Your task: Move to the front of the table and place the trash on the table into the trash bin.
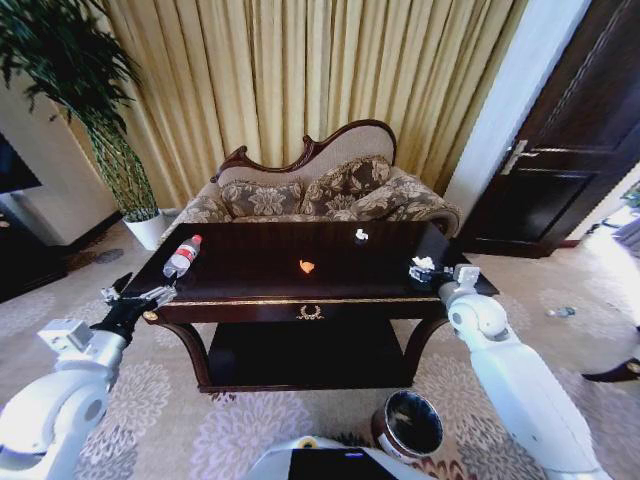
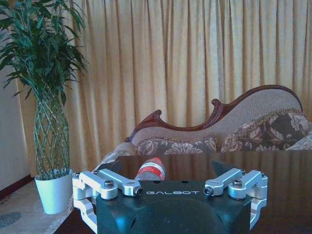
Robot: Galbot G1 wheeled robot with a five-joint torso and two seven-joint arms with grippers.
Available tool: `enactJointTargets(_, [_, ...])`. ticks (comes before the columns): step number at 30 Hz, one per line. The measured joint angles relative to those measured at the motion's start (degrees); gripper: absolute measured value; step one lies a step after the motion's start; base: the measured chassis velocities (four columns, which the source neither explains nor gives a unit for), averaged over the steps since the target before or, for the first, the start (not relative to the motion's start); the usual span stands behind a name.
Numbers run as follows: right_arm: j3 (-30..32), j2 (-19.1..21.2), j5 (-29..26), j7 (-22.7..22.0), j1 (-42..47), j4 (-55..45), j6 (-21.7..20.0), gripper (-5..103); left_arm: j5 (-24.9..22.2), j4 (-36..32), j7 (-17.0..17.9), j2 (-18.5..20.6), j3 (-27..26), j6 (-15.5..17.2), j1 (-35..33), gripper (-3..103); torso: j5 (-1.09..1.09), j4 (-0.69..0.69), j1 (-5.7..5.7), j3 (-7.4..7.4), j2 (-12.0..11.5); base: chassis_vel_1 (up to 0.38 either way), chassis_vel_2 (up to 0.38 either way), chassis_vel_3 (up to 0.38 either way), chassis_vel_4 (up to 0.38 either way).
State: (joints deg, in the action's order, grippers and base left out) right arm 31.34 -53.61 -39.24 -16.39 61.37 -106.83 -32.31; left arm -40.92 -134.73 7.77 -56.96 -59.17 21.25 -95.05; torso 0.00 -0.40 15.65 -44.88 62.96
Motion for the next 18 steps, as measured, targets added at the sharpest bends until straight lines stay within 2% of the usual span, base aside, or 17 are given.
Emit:
enactJointTargets(2, [0.00,0.05,0.04,-0.03,0.21,-0.36,0.00,66,0.00,0.01,-0.01,0.01,0.03,-0.03,0.05,100,0.00,0.00,0.00,0.00,0.00,0.000,0.000,0.000,0.000])
enactJointTargets(3, [0.06,0.18,0.13,-0.09,0.52,-0.81,0.00,61,0.01,0.10,-0.04,0.00,0.12,-0.10,0.17,100,0.00,0.00,0.00,0.00,0.00,0.000,0.000,0.000,0.000])
enactJointTargets(4, [0.06,0.18,0.13,-0.09,0.52,-0.81,0.00,61,0.01,0.10,-0.04,0.00,0.12,-0.10,0.17,100,0.00,0.00,0.00,0.00,0.00,0.000,0.000,0.000,0.000])
enactJointTargets(5, [0.19,0.22,0.23,-0.10,0.83,-1.15,0.00,50,0.04,0.20,-0.07,-0.08,0.28,-0.13,0.30,100,0.00,0.00,0.00,0.00,0.00,0.000,0.000,0.000,0.000])
enactJointTargets(6, [0.34,0.24,0.28,-0.10,1.14,-1.42,0.00,44,0.10,0.24,-0.13,-0.20,0.41,-0.15,0.35,100,0.00,0.00,0.00,0.00,0.00,0.000,0.000,0.000,0.000])
enactJointTargets(8, [0.52,0.24,0.30,-0.09,1.51,-1.69,0.00,44,0.17,0.26,-0.37,-0.34,0.49,-0.20,0.35,100,0.00,0.00,0.00,0.00,0.00,0.000,0.000,0.000,0.000])
enactJointTargets(9, [0.69,0.24,0.32,-0.03,1.85,-1.91,0.00,33,0.28,0.28,-0.74,-0.45,0.52,-0.32,0.34,100,0.00,0.00,0.00,0.00,0.00,0.000,0.000,0.000,0.000])
enactJointTargets(12, [0.94,0.17,0.35,0.01,2.28,-2.13,0.00,28,0.44,0.36,-1.06,-0.51,0.54,-0.48,0.31,100,0.00,0.00,0.00,0.00,0.00,0.000,0.000,0.000,0.000])
enactJointTargets(14, [1.25,-0.03,0.45,0.05,2.84,-2.43,0.04,17,0.48,0.57,-1.25,-0.51,0.52,-0.72,0.30,100,0.00,0.00,0.00,0.00,0.00,0.000,0.000,0.000,0.000])
enactJointTargets(15, [1.25,-0.03,0.45,0.05,2.84,-2.43,0.04,17,0.48,0.57,-1.25,-0.51,0.52,-0.72,0.30,100,0.00,0.00,0.00,0.00,0.00,0.000,0.000,0.000,0.000])
enactJointTargets(18, [1.65,-0.31,0.70,0.02,4.06,-3.69,1.64,3,0.49,0.75,-1.29,-0.51,0.39,-0.92,0.33,100,0.00,0.00,0.00,0.00,0.00,0.000,0.000,0.000,0.000])
